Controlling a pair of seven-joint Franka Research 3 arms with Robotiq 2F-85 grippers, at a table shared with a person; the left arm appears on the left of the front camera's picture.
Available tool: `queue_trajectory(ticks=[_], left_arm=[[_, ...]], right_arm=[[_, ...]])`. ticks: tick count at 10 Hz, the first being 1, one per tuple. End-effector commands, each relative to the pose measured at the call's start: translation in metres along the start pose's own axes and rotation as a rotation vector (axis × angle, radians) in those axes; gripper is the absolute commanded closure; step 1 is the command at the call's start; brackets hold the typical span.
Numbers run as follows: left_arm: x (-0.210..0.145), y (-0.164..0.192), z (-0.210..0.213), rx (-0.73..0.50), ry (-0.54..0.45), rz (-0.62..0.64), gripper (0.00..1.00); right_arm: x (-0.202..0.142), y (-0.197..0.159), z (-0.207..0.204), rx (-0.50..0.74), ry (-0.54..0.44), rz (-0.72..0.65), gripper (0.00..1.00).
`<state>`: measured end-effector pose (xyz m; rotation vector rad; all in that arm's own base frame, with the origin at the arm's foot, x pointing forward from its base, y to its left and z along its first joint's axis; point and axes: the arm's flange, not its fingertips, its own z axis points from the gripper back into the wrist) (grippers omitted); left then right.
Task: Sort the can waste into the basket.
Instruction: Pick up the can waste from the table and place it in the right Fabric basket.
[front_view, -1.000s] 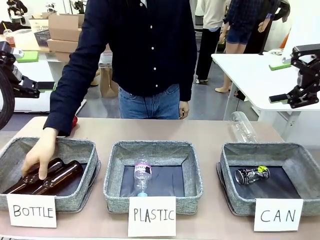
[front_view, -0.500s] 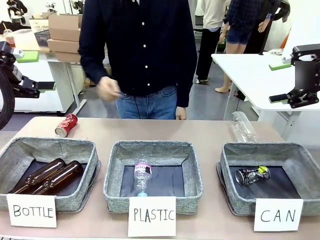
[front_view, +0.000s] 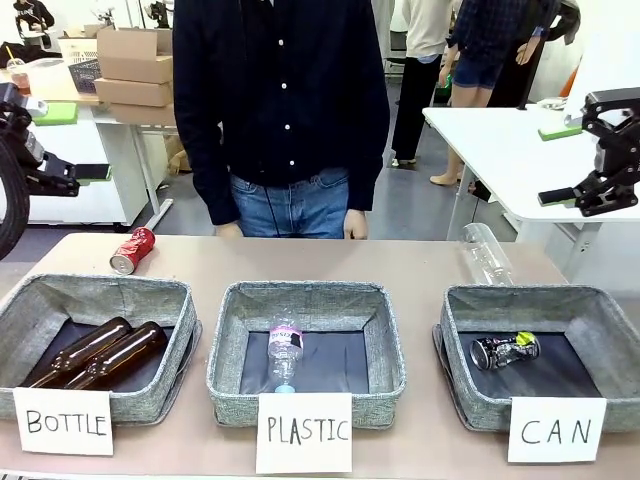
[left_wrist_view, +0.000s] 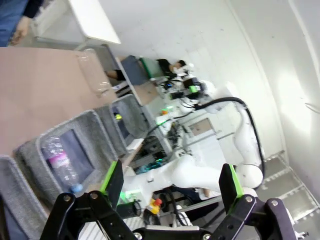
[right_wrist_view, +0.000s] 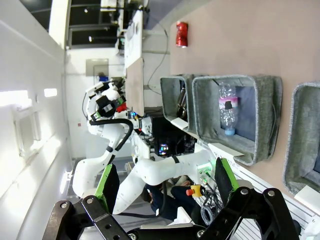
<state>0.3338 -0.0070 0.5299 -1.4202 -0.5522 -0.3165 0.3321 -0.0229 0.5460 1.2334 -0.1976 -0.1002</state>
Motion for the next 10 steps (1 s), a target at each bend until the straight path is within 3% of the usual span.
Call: queue_trajectory(ticks=[1,2,4,5,7,10], left_arm=[[0.028,0.001,-0.002,0.395,-0.005,-0.04,0.0],[0.053,0.011,0.002,0.683,-0.01,-0.028,0.0],[0.108,0.052,0.01,1.086,0.084,0.027,0.0],[0.13,0.077,0.011,1.13,0.16,0.059,0.0],[0.167,0.134,0.01,1.246,0.21,0.051,0.0],[0.186,0.215,-0.009,1.279,0.269,0.093,0.0]], right_arm=[[0.001,0.002,0.003,-0.008,0.007,0.012,0.0],[0.001,0.002,0.003,-0.008,0.007,0.012,0.0],[0.001,0.002,0.003,-0.008,0.007,0.012,0.0],[0.001,0.002,0.003,-0.008,0.007,0.012,0.0],[0.001,0.002,0.003,-0.008,0.007,0.012,0.0],[0.001,0.002,0.003,-0.008,0.007,0.012,0.0]])
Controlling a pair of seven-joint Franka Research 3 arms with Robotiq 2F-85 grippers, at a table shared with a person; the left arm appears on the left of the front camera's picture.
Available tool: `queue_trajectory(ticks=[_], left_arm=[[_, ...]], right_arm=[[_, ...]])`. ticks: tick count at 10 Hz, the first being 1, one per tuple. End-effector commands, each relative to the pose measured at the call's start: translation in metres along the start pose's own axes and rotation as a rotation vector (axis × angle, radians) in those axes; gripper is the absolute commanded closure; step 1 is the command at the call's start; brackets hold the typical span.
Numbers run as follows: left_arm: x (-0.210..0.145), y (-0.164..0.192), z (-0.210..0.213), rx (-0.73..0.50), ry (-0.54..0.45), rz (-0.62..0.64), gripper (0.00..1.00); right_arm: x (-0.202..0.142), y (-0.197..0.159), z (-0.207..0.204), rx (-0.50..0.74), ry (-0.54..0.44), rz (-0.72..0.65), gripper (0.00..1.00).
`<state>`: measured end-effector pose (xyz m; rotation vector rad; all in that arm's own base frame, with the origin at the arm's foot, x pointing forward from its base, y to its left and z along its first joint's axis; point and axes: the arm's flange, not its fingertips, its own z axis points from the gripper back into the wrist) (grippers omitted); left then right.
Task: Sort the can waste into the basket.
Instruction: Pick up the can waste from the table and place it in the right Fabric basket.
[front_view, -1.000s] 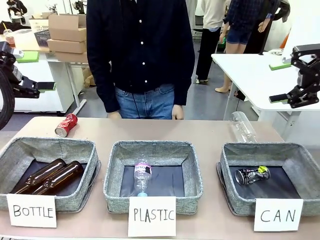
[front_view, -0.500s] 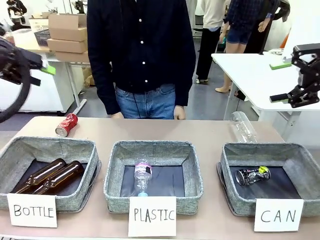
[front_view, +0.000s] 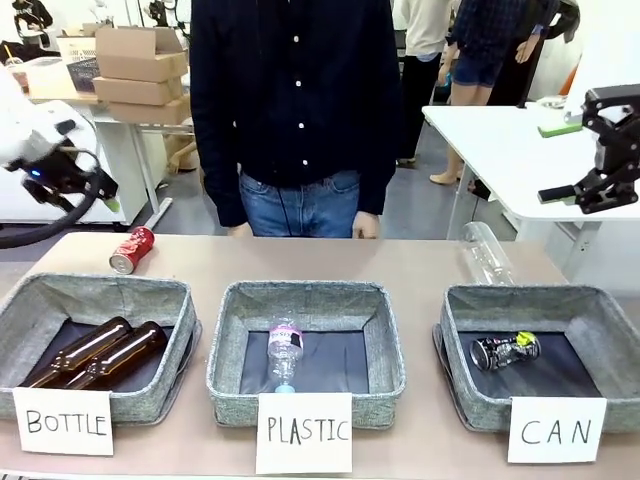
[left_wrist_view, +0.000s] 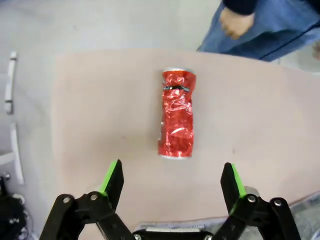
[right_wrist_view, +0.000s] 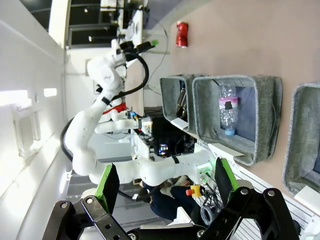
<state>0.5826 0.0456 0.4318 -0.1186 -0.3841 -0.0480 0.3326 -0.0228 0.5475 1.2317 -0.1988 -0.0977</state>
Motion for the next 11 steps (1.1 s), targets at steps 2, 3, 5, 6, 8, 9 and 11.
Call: queue_trajectory(ticks=[2,3,5,6,8,9,11], left_arm=[[0.037,-0.008,-0.028,-0.254,0.05,0.216,0.0],[0.011,-0.004,-0.021,-0.011,0.046,0.026,0.0],[0.025,-0.014,-0.039,-0.103,0.074,0.099,0.0],[0.041,-0.014,-0.062,-0.123,0.159,0.119,0.0],[0.056,-0.007,-0.106,-0.119,0.186,0.161,0.0],[0.059,-0.004,-0.115,-0.083,0.189,0.19,0.0],[0.059,0.0,-0.127,-0.07,0.21,0.195,0.0]], right_arm=[[0.0,0.001,0.003,-0.006,0.007,0.009,0.0],[0.0,0.001,0.003,-0.006,0.007,0.009,0.0],[0.0,0.001,0.003,-0.006,0.007,0.009,0.0],[0.0,0.001,0.003,-0.006,0.007,0.009,0.0],[0.0,0.001,0.003,-0.006,0.007,0.009,0.0],[0.0,0.001,0.003,-0.006,0.007,0.009,0.0],[0.0,0.001,0.003,-0.006,0.007,0.009,0.0]])
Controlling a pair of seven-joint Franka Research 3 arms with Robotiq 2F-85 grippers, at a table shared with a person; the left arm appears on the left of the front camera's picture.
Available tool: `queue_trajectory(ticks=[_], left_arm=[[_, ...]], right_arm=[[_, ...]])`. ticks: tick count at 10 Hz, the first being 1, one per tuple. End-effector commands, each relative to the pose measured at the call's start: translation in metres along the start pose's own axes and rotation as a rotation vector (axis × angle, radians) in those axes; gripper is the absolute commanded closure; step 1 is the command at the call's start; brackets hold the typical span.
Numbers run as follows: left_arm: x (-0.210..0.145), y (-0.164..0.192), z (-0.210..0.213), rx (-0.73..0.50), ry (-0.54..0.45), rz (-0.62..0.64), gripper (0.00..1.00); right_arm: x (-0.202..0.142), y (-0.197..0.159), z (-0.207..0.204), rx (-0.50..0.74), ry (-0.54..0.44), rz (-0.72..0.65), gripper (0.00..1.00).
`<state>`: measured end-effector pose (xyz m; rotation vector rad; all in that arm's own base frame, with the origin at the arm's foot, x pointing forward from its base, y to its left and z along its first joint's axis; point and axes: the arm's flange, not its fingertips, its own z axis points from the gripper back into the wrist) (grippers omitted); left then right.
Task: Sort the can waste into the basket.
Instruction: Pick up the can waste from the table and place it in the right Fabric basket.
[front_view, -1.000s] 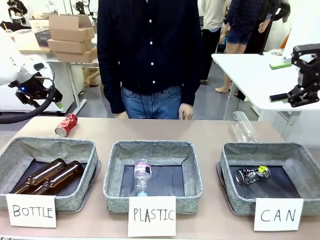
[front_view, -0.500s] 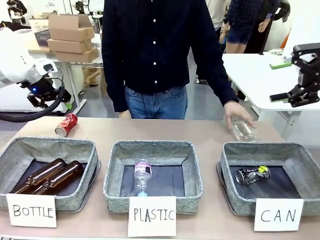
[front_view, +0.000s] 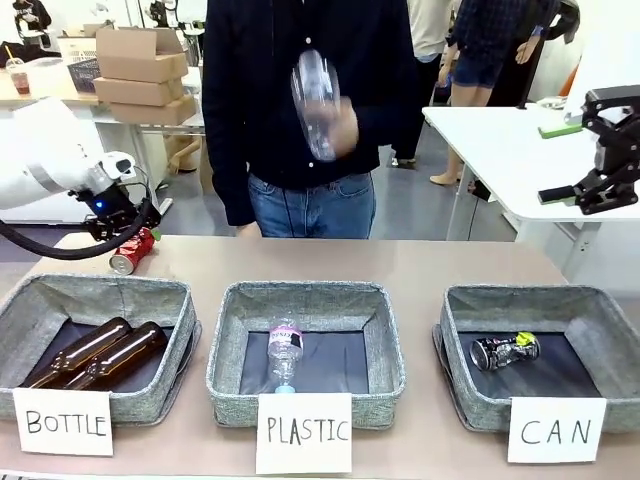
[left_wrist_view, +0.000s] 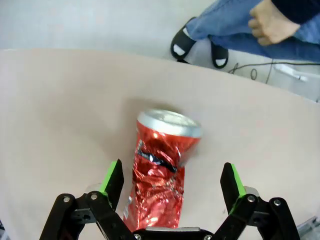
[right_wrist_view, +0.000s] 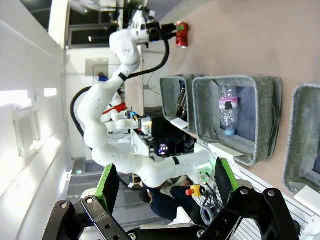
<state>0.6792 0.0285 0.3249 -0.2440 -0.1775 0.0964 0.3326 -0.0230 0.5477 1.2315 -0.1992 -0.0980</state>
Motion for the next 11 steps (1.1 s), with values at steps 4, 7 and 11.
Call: queue_trajectory(ticks=[4,7,11], left_arm=[[0.009,-0.01,-0.009,0.083,0.052,0.014,0.3],[0.005,-0.01,-0.009,0.106,0.061,0.012,1.0],[0.003,-0.009,-0.009,0.114,0.053,0.022,1.0]], right_arm=[[0.0,0.001,0.002,-0.006,0.007,0.009,0.0],[0.0,0.001,0.002,-0.006,0.007,0.009,0.0],[0.0,0.001,0.002,-0.006,0.007,0.009,0.0]])
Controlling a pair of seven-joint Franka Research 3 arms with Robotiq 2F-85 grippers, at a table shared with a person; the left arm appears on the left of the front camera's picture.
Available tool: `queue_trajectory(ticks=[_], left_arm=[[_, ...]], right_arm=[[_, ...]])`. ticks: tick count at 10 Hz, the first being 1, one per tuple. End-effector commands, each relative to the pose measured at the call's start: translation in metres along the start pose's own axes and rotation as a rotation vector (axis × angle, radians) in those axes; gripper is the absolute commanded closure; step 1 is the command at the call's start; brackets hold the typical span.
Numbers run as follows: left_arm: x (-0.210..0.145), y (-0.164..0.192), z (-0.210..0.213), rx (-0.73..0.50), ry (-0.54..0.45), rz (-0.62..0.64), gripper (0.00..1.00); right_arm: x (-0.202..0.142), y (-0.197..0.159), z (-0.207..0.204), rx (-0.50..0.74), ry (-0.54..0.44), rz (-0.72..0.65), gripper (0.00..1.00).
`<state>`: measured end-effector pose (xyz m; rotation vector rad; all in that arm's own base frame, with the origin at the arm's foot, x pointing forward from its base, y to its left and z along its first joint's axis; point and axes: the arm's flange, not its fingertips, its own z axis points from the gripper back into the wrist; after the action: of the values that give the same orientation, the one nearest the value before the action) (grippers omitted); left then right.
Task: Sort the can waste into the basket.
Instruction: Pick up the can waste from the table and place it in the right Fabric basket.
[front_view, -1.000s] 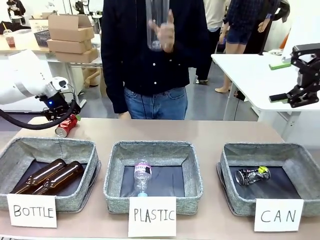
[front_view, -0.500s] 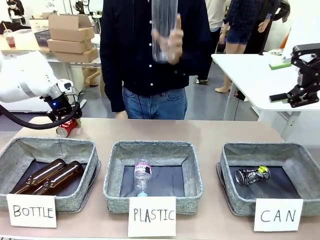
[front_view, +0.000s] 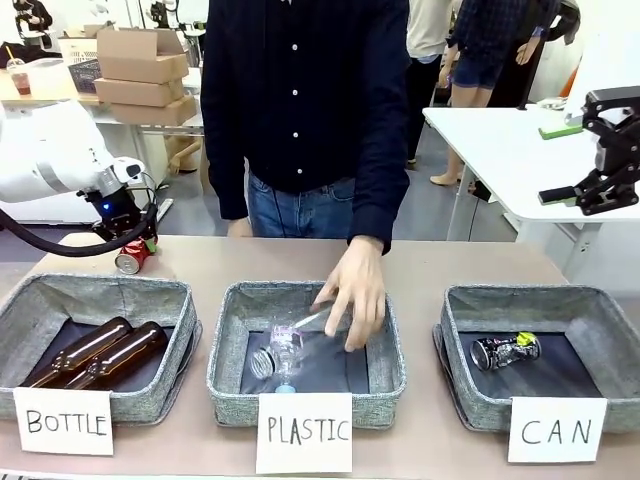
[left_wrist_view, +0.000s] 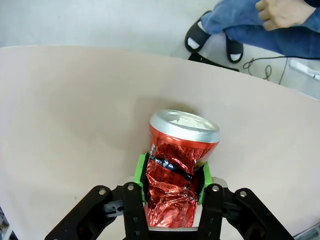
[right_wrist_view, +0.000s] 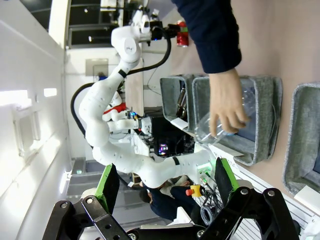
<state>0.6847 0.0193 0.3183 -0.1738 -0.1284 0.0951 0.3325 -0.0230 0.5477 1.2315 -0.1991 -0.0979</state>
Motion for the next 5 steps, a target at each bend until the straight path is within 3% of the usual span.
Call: queue_trajectory(ticks=[1,3,5], left_arm=[[-0.002,-0.001,0.002,0.038,0.005,0.027,1.0],[-0.008,0.0,0.014,0.018,-0.017,0.024,1.0],[-0.061,-0.003,0.097,-0.128,-0.106,-0.048,1.0]], right_arm=[[0.0,0.001,0.002,-0.006,0.007,0.009,0.0],[0.0,0.001,0.002,-0.006,0.007,0.009,0.0],[0.0,0.001,0.002,-0.006,0.007,0.009,0.0]])
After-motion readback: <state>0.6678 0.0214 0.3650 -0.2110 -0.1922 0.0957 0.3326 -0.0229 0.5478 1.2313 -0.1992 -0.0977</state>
